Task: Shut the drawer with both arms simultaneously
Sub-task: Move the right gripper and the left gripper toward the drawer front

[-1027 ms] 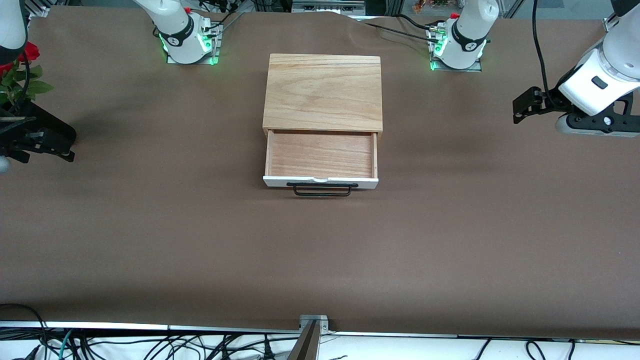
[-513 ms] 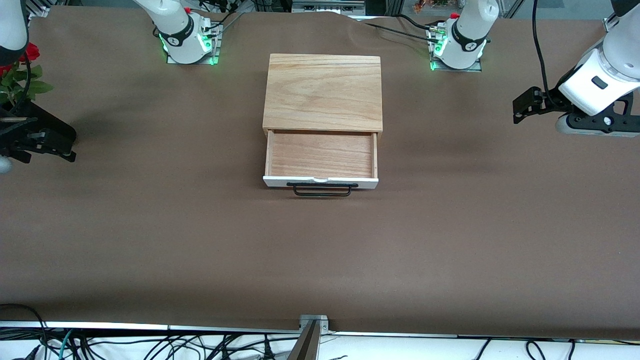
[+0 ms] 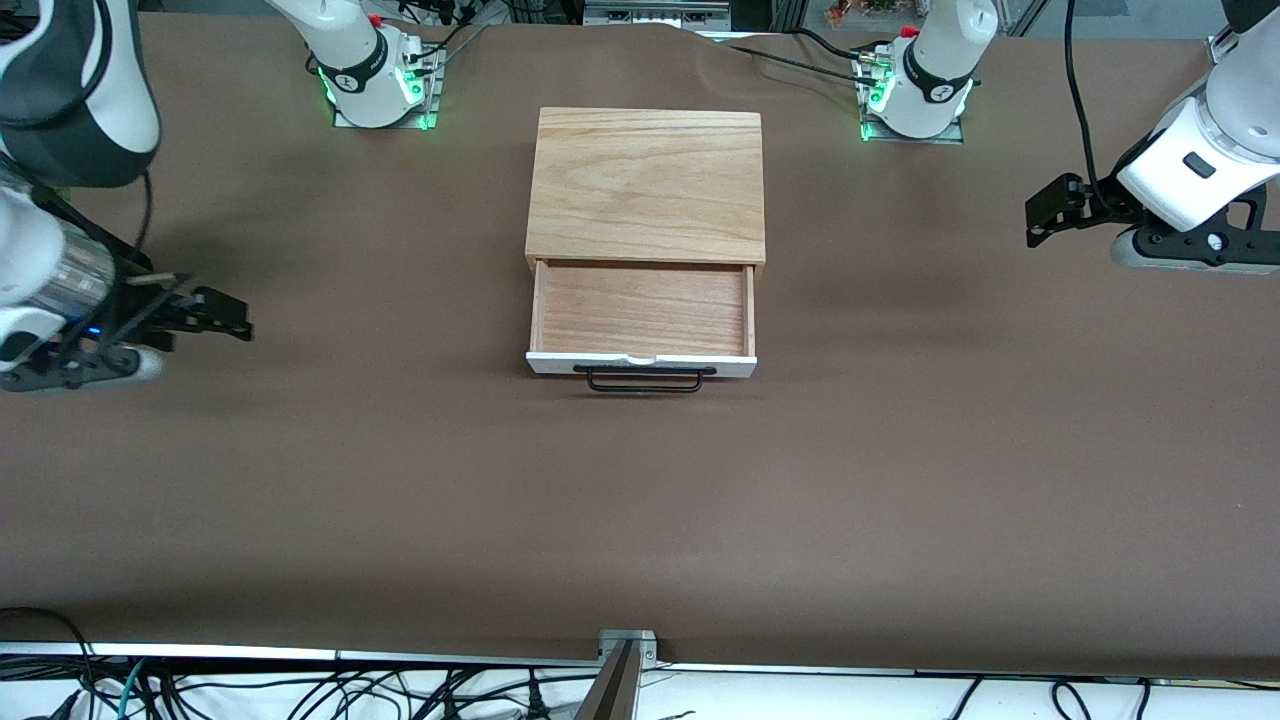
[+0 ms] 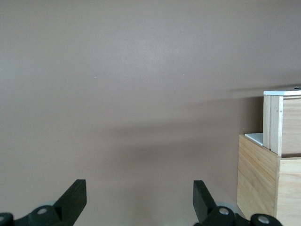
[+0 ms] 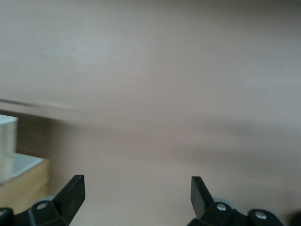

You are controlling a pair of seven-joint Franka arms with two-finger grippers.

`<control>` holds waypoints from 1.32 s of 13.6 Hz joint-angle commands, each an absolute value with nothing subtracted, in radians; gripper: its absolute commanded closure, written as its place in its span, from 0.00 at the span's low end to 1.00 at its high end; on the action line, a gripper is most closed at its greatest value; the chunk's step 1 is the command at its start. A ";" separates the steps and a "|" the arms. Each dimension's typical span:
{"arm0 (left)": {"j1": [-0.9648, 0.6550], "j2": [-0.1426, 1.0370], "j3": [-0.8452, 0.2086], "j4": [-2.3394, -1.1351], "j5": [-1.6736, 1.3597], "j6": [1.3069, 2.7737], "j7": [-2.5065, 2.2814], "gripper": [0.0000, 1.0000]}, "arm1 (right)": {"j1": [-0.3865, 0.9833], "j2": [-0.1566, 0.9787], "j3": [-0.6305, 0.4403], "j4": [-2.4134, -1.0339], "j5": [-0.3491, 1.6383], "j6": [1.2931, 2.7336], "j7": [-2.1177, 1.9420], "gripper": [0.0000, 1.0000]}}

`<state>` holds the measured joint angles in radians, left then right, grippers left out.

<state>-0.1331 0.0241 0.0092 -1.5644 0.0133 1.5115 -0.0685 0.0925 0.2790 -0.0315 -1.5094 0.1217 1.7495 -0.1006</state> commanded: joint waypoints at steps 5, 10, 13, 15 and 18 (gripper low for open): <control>-0.161 0.052 0.006 -1.545 0.018 1.522 -0.054 0.00 | 0.234 0.454 -0.006 -1.499 0.273 2.014 -0.086 0.00; -0.167 0.075 0.006 -1.545 0.009 1.523 -0.061 0.00 | 0.363 0.578 -0.005 -1.448 0.417 2.180 0.017 0.00; -0.186 0.183 0.005 -1.531 0.008 1.520 -0.052 0.00 | 0.409 0.623 -0.005 -1.430 0.417 2.221 0.072 0.00; -0.189 0.245 0.006 -1.526 -0.030 1.523 -0.052 0.00 | 0.429 0.641 -0.005 -1.428 0.417 2.243 0.089 0.00; -0.187 0.302 0.006 -1.485 -0.141 1.526 -0.049 0.00 | 0.455 0.664 -0.003 -1.430 0.422 2.244 0.087 0.00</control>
